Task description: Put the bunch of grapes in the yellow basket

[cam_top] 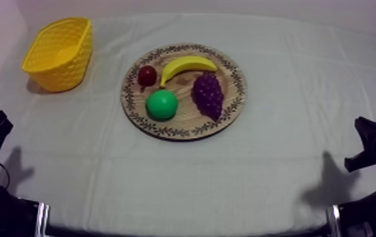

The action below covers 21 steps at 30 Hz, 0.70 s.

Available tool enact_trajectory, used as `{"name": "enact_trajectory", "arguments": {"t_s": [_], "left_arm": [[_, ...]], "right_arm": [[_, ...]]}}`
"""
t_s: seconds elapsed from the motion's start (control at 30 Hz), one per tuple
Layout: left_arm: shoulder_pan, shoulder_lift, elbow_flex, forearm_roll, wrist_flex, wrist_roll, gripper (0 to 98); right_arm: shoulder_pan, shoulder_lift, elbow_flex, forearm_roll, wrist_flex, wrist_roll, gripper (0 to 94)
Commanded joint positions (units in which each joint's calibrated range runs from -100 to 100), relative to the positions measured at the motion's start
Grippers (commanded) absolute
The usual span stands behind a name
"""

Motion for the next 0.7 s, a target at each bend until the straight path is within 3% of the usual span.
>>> {"name": "enact_trajectory", "arguments": {"t_s": [0.0, 0.33, 0.43, 0.57, 0.67], "left_arm": [[0.0, 0.0, 0.0, -0.01, 0.0, 0.1, 0.0], [0.6, 0.0, 0.1, -0.01, 0.0, -0.1, 0.0], [3.3, 0.0, 0.1, -0.01, 0.0, -0.3, 0.0], [8.2, -0.2, -0.5, -0.33, 2.2, -2.9, 0.0], [11.1, -0.3, -0.8, -0.47, 3.2, -2.6, 0.2]], "right_arm": [[0.0, 0.0, 0.0, 0.0, 0.0, 0.0, 0.3], [0.0, 0.0, 0.0, 0.0, 0.0, 0.0, 0.3], [0.0, 0.0, 0.0, 0.0, 0.0, 0.0, 0.3], [0.0, 0.0, 0.0, 0.0, 0.0, 0.0, 0.3], [0.0, 0.0, 0.0, 0.0, 0.0, 0.0, 0.3]]}}
